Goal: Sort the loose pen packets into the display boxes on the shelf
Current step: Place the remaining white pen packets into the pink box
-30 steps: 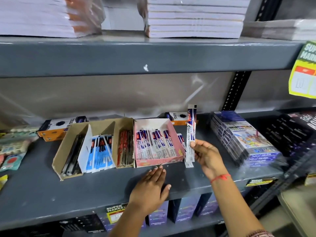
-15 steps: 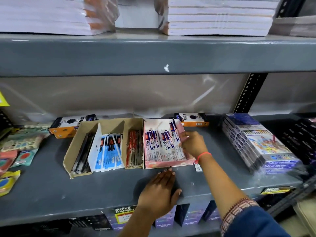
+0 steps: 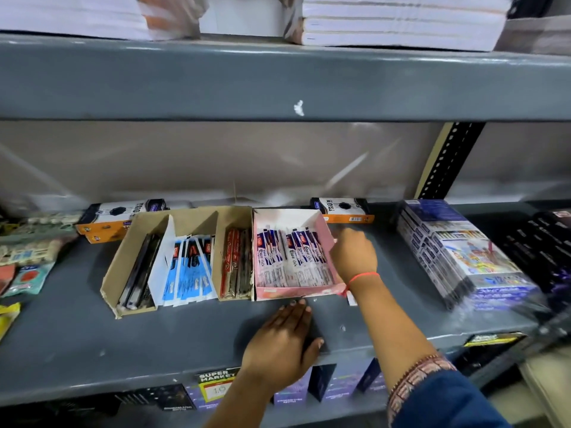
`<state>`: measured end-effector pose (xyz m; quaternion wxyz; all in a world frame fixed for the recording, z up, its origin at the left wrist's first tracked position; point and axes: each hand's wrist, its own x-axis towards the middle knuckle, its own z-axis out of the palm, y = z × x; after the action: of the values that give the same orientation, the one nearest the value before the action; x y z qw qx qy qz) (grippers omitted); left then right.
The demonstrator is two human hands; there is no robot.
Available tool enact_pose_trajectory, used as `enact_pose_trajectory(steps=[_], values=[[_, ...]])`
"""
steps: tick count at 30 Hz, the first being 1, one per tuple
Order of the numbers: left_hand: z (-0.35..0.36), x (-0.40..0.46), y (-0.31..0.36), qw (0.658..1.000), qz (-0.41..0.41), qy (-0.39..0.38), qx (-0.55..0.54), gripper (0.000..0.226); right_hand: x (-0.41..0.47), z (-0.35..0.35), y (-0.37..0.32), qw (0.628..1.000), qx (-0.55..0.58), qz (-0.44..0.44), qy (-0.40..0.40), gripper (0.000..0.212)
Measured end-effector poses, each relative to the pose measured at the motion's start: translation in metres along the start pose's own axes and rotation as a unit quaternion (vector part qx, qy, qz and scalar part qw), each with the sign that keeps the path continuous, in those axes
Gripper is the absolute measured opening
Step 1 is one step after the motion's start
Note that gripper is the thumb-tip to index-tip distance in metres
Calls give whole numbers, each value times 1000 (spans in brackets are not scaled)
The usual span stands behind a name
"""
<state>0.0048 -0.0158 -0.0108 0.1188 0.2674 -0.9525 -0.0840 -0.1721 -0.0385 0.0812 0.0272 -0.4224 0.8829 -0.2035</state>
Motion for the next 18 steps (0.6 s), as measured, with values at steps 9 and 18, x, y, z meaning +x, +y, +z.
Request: enact_pose_trajectory(steps=[9,18], values=[[9,2,-4,998,-18,-33,49,63,-26,12,53,989,35,97,-108,33],[9,2,-5,999,-32,-33,18,62,-15,22,47,972,118,164,-122,30]])
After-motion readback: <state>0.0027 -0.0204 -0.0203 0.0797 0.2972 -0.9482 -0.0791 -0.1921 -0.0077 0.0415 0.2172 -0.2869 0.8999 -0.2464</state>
